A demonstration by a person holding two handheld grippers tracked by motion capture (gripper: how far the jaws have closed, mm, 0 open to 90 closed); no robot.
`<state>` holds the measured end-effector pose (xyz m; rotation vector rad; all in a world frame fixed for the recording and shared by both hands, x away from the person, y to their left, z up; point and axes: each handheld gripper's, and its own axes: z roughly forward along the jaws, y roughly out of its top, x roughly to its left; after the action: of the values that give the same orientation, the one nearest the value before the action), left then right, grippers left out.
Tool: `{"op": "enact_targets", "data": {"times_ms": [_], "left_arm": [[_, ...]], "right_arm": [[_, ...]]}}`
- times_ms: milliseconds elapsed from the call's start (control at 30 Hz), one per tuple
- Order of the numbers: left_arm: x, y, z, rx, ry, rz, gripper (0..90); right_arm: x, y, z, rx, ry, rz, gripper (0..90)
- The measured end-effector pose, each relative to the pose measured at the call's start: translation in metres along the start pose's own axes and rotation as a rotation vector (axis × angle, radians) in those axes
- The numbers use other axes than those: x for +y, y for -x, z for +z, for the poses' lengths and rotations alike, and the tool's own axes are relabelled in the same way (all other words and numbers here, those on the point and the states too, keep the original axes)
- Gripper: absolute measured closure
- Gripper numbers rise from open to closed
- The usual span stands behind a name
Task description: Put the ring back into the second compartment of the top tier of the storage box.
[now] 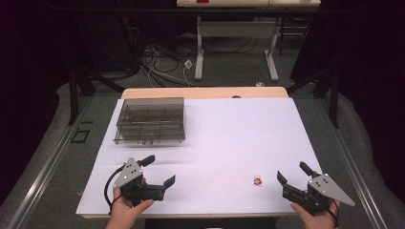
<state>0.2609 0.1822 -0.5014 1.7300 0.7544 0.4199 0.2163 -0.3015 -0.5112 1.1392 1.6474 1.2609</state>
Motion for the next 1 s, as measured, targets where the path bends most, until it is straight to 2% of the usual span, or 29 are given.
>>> {"op": "enact_targets", "data": {"times_ms": [33, 267, 467, 500, 733, 833, 867, 1000], "left_arm": [[-0.001, 0.000, 0.003, -0.002, -0.002, -0.015, 0.3], [-0.002, 0.001, 0.005, 0.001, -0.021, -0.005, 0.4], [-0.002, 0.001, 0.003, 0.002, -0.014, -0.016, 0.4], [-0.002, 0.001, 0.003, 0.002, -0.010, -0.017, 0.4], [-0.003, 0.000, 0.002, 0.000, -0.011, -0.025, 0.4], [-0.002, -0.001, 0.002, 0.004, -0.005, -0.031, 0.4], [-0.002, -0.001, 0.002, 0.006, -0.002, -0.034, 0.4], [-0.002, 0.000, 0.000, 0.011, -0.009, -0.033, 0.4]], "right_arm": [[-0.002, 0.000, 0.001, 0.014, -0.012, -0.013, 17.7], [-0.001, 0.000, 0.002, 0.040, -0.003, -0.029, 18.7], [-0.001, -0.001, 0.006, 0.065, -0.027, -0.029, 23.4], [-0.001, -0.003, 0.009, 0.079, -0.034, -0.027, 26.7], [-0.001, -0.009, 0.019, 0.121, -0.065, -0.037, 31.2], [-0.001, -0.012, 0.025, 0.167, -0.059, -0.028, 31.7], [-0.002, -0.015, 0.028, 0.195, -0.061, -0.036, 31.7], [-0.001, -0.018, 0.031, 0.216, -0.057, -0.045, 31.5]]}}
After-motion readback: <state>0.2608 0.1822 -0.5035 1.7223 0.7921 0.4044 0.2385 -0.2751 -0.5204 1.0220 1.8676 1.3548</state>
